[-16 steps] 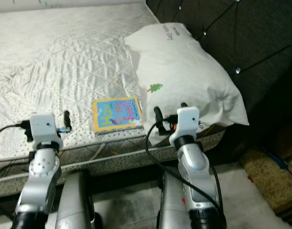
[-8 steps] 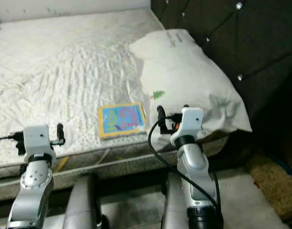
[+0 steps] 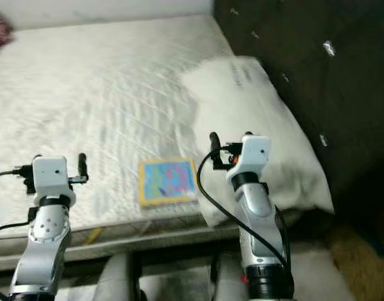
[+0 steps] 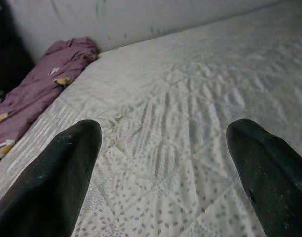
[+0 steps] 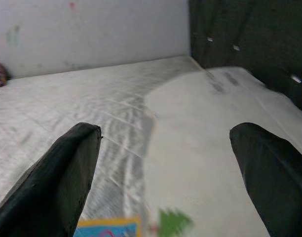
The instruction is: Clean up the room
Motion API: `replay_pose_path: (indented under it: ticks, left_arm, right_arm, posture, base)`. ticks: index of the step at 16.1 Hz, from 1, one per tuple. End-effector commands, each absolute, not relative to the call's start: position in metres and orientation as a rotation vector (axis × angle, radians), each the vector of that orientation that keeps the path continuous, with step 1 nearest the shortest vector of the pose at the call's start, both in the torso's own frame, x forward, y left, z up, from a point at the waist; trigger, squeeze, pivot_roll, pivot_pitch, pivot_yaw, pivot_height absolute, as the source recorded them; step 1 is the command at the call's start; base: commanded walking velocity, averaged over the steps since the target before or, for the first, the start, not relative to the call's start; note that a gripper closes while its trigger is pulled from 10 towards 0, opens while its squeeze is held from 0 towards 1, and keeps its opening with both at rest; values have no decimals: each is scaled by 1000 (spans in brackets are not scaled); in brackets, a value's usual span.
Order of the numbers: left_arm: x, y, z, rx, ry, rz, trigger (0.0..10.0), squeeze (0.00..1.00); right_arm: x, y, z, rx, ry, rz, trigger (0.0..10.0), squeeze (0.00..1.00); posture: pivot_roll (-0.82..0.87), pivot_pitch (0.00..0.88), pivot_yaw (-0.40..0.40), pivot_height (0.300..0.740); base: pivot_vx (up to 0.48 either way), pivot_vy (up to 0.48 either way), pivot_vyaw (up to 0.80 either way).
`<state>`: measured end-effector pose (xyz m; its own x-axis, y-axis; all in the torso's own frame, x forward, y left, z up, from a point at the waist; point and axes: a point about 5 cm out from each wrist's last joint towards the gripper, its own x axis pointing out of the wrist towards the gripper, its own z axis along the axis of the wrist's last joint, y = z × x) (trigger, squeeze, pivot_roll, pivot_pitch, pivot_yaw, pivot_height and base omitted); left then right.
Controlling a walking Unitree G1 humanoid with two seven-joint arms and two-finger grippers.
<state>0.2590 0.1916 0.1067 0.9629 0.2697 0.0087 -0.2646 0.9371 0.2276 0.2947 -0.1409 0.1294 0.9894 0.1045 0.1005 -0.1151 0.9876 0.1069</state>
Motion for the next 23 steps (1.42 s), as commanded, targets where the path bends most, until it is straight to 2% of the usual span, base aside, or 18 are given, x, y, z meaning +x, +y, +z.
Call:
replay_pose_path:
  ticks: [1,3,4,6,11,15,18,23]
  left_arm:
    - [261,184,112,200,-13,220,10000,0]
    - [263,160,120,195,-92,10,10000,0]
    - [263,156,119,183,-93,-29,10000,0]
    - [262,143,120,71,-115,-169,10000,0]
    - [261,137,124,9,-130,-204,10000,0]
    - [261,147,121,77,-112,-115,10000,0]
    - [259,154,112,42,-48,-69,10000,0]
    - [258,149,110,-11,-9,-102,10000,0]
  right_arm:
    - [293,-142,129,109,-97,109,10000,0]
    - [291,-146,128,93,-95,95,10000,0]
    - [291,-147,128,91,-95,92,10000,0]
    - [289,-151,126,80,-88,87,10000,0]
    - [285,-153,122,69,-73,70,10000,0]
    - [277,-147,114,56,-48,67,10000,0]
    - [279,-155,113,47,-41,34,10000,0]
    - [281,-153,115,53,-46,44,10000,0]
  posture:
    - [-13,0,32,718]
    - [-16,0,26,740]
    - [-16,0,25,740]
    - [-18,0,19,740]
    - [-12,0,6,740]
    - [-11,0,14,740]
    - [-15,0,16,740]
    - [-16,0,17,740]
  base:
    - [0,0,0]
    - [0,0,0]
    - [0,0,0]
    - [0,0,0]
    - [0,0,0]
    - [0,0,0]
    - [0,0,0]
    - [0,396,0]
